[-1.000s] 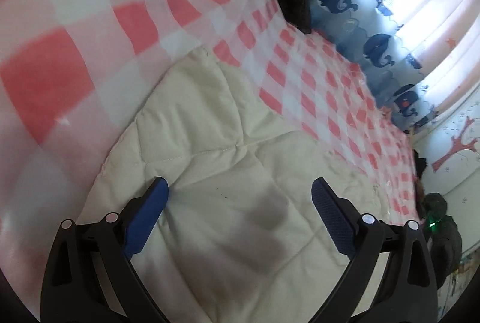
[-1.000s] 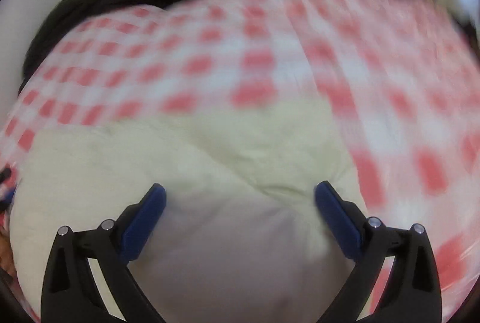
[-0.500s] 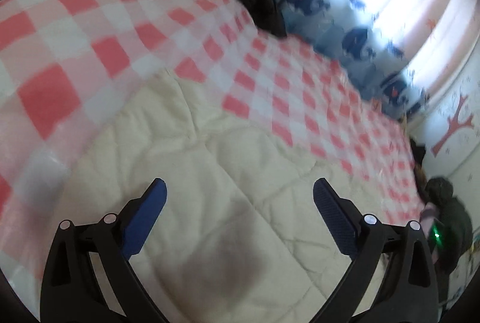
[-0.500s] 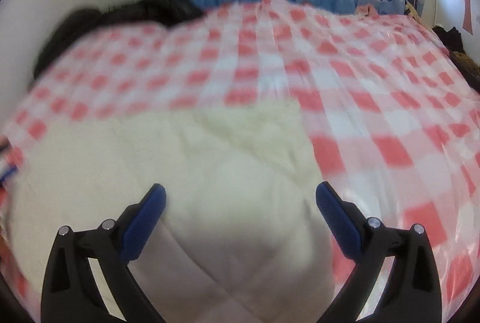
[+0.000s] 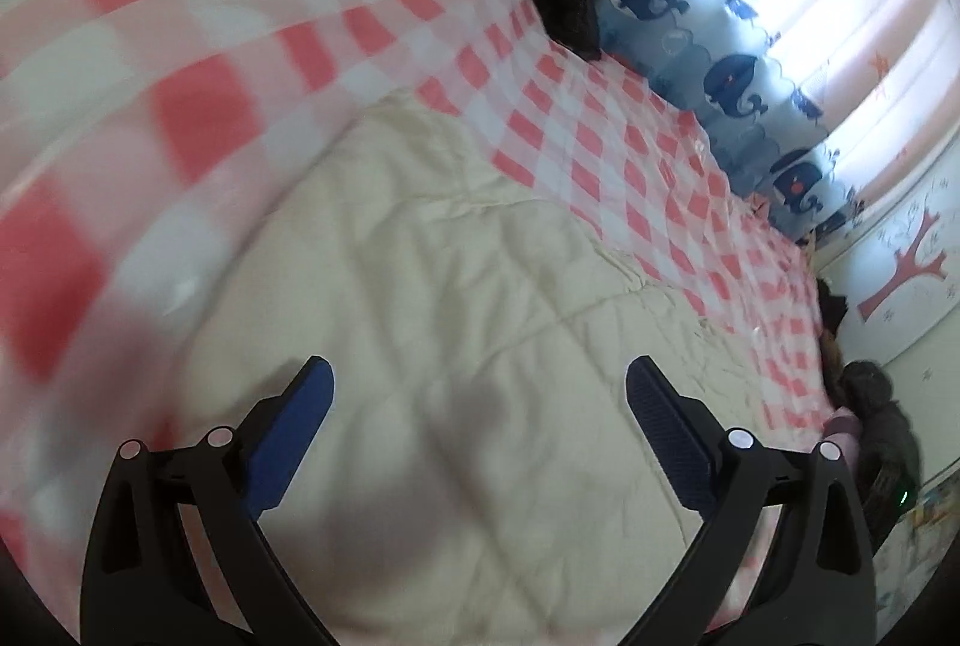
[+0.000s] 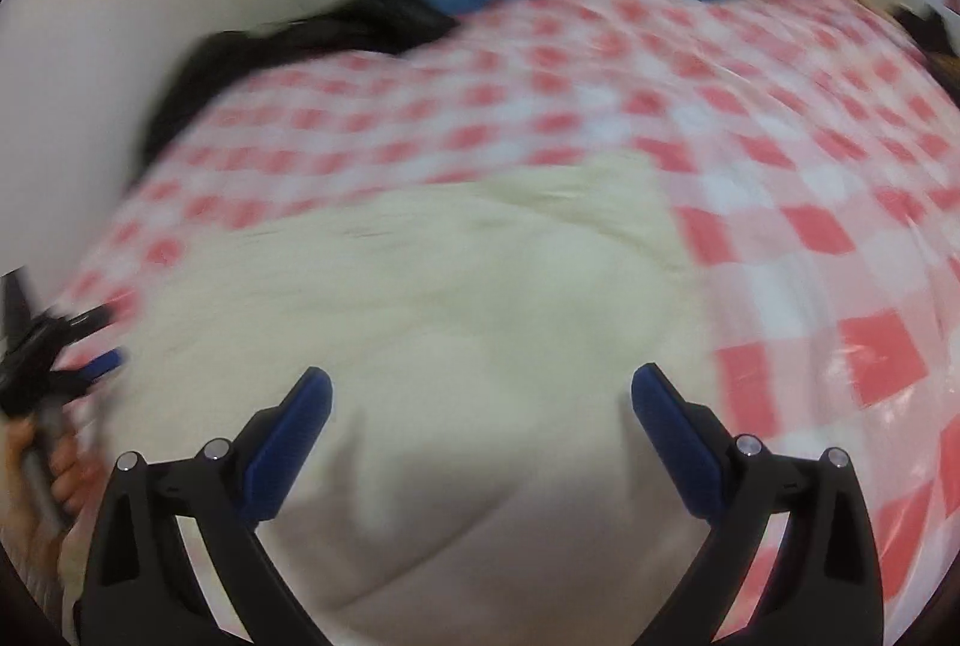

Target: Fold large clothes

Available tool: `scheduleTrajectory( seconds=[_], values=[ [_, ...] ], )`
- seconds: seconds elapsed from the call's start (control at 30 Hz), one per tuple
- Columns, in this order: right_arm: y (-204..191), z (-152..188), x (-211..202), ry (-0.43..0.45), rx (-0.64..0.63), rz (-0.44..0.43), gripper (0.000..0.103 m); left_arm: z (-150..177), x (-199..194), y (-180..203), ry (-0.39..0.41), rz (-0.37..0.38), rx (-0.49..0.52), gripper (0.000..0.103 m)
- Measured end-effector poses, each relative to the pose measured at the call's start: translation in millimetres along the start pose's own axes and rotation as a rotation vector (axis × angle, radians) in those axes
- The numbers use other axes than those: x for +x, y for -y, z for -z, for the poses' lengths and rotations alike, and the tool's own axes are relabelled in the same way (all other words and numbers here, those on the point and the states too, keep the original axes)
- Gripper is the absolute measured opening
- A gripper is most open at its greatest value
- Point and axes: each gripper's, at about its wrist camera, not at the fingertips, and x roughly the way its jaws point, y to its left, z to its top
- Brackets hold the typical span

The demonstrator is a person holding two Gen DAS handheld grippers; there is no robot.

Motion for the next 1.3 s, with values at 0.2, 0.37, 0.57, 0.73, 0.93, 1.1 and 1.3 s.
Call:
scheduleTrajectory(
  seconds=[0.2,0.37,0.57,0.73,0.93,1.1,1.3],
  values=[
    [-106.2,36.8,-3.9,-0.080,-0.430,-0.021,0.096,19.2,-45.9,-41.3,-0.085,0.035,-0.103,0.094],
    [-176.5,53.5,21.6,-0.111,-0.683,0.005,0.096,38.2,-64.7,-61.8,-0.137,0.066,-0.176,0.094],
    [-227.3,77.5,68.6,-0.159,-0.996,0.176,0.096,59.2,-64.9,-63.0,-0.196,0.123,-0.206,0.094],
    [-218.1,54.2,87.3,-0.201,-0.821,0.158,0.096,70.6,-48.7,-65.5,-0.247,0.177,-0.266,0.094],
    [-161.9,12.1,88.6,-0.236,-0.375,-0.057,0.096,74.2,-22.9,-55.7,-0.248,0.243,-0.326,0.094],
    [-162.0,10.9,86.5,-0.227,-0.348,-0.068,0.096,65.7,3.8,-43.1,-0.198,0.283,-0.391,0.095],
    [-162.8,14.8,77.7,-0.253,-0.357,-0.103,0.096,64.7,44.5,-35.8,-0.184,0.247,-0.505,0.095]
  ],
)
